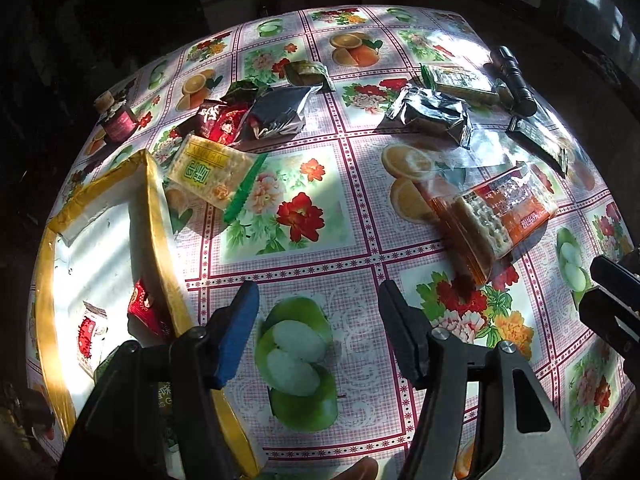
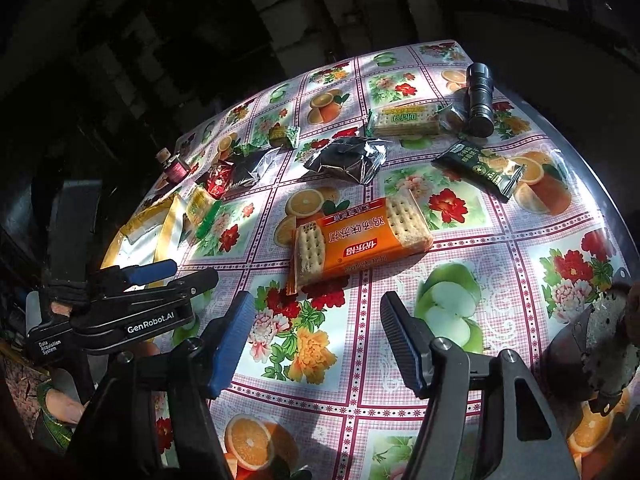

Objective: Organize snacks
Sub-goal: 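Withdraw both tools from the tray toward the cracker packets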

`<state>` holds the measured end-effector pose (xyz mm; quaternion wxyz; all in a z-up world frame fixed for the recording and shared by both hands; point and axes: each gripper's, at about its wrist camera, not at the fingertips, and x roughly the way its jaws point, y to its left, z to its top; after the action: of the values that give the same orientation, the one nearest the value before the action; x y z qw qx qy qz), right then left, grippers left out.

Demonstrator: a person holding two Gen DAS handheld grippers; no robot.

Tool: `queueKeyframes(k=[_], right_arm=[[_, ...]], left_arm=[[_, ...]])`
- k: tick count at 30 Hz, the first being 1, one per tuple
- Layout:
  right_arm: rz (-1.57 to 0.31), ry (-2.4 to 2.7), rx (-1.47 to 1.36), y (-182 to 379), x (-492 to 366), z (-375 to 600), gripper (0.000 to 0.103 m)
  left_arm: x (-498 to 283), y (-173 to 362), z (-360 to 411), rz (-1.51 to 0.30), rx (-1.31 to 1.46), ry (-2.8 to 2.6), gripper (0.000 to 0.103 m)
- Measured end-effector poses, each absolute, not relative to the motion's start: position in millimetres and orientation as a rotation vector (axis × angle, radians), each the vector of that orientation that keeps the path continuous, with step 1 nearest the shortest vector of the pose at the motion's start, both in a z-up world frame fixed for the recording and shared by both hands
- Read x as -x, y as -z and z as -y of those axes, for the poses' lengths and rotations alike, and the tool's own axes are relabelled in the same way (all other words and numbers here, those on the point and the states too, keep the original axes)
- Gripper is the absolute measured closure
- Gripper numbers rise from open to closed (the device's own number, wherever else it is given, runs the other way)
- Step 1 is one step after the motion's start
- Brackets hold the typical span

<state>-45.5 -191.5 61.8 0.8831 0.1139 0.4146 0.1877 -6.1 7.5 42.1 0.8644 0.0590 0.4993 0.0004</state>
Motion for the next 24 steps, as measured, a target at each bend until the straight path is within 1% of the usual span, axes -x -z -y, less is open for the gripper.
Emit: queueKeyframes(k=[5, 10, 13, 16, 21, 24], right_arm=[[-0.852, -0.39, -0.241, -65.6, 43.5, 190.8, 0.037], [-0.85, -0.411, -0.241, -67.5, 40.3, 184.0, 0.037], [-0.841, -0.422, -0.241, -70.2, 41.6, 182.1, 0.037], [-0.834, -0.426, -0.237, -71.8, 44.4, 182.1, 0.036], [-0.841, -0.414, -0.243, -68.5, 42.5, 184.6, 0.036], [-0.852, -0.407, -0.245, -64.2, 41.7, 185.7, 0.036]], left_arm=[[5.0, -23.7, -28.5, -1.097, -0.17, -0.073, 0.04], [13.3, -24.6, -57.7, -1.09, -0.18, -0.14, 0.04], [16.7, -31.3, -75.5, -1.085, -0.153, -0.183, 0.04], [25.4, -49.7, -82.7, -1.043, -0.086, -0.176, 0.04], [35.5, -72.0, -68.5, -0.983, -0.073, -0.151, 0.031], [35.0, -75.5, -61.4, -0.98, -0.069, -0.133, 0.028]])
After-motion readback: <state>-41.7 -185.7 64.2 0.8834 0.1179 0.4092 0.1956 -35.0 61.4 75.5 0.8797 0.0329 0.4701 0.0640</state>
